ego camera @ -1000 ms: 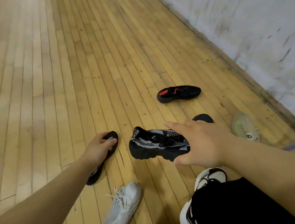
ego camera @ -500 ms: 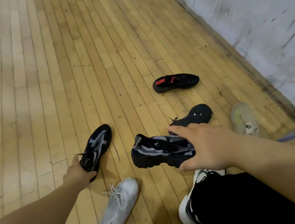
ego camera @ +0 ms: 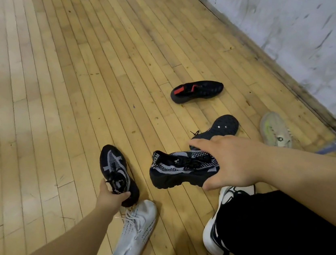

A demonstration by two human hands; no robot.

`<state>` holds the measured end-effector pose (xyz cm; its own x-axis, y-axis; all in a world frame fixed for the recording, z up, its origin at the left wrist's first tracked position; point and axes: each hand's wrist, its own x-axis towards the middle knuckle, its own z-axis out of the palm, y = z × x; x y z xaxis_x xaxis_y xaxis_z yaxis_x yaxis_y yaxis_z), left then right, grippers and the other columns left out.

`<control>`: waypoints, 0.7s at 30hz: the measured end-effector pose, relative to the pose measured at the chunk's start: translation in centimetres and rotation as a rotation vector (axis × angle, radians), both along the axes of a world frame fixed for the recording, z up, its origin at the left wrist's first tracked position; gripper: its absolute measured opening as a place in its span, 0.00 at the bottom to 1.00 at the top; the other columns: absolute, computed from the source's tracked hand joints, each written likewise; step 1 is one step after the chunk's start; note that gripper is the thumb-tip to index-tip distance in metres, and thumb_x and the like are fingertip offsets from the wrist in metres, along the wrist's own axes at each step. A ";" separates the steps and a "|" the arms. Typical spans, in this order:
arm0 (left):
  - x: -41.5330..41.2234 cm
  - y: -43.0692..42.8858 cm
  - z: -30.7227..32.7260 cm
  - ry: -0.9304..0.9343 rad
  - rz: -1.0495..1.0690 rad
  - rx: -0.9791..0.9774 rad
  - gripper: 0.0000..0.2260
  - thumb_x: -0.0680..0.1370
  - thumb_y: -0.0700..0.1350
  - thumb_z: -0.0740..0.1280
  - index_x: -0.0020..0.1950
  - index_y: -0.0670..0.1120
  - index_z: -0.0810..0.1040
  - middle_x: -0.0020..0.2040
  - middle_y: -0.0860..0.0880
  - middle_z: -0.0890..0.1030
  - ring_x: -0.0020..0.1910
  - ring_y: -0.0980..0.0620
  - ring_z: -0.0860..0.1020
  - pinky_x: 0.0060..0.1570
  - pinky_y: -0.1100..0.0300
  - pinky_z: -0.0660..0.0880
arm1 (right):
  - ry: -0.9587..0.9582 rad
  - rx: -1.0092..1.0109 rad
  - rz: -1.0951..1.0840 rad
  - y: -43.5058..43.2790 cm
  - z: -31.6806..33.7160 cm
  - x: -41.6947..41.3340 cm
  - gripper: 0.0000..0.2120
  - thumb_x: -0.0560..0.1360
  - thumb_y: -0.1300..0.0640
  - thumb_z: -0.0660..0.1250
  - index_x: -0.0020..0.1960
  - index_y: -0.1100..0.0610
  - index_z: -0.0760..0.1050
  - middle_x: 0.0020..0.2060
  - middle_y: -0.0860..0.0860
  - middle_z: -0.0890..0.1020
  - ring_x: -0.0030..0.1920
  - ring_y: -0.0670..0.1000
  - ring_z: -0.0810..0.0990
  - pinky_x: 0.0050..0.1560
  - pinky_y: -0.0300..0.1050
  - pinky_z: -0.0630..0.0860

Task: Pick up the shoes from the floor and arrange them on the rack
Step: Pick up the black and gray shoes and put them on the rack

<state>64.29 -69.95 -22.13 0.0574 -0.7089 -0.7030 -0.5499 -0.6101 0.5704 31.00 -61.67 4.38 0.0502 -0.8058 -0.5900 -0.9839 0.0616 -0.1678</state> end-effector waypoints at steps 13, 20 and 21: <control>-7.3 -0.6 13.1 0.499 -0.064 0.074 0.39 0.80 0.33 0.70 0.80 0.67 0.60 0.68 0.43 0.77 0.59 0.38 0.82 0.58 0.35 0.80 | 0.137 -0.049 -0.193 2.2 5.3 -3.6 0.54 0.64 0.30 0.73 0.82 0.37 0.47 0.63 0.48 0.77 0.60 0.54 0.78 0.56 0.53 0.78; -17.5 -1.5 29.4 0.604 -0.490 -0.170 0.20 0.83 0.38 0.66 0.65 0.63 0.79 0.63 0.44 0.83 0.60 0.41 0.83 0.56 0.39 0.81 | 0.177 -0.358 -0.483 10.3 16.4 -8.8 0.53 0.64 0.28 0.74 0.81 0.36 0.50 0.71 0.49 0.74 0.68 0.56 0.75 0.65 0.55 0.74; -19.4 -1.2 31.6 0.631 -0.533 -0.201 0.19 0.83 0.39 0.67 0.66 0.62 0.79 0.63 0.44 0.83 0.60 0.41 0.83 0.54 0.41 0.82 | 0.154 -0.402 -0.564 12.9 18.0 -9.7 0.53 0.65 0.29 0.74 0.81 0.36 0.50 0.75 0.49 0.72 0.71 0.56 0.72 0.68 0.53 0.71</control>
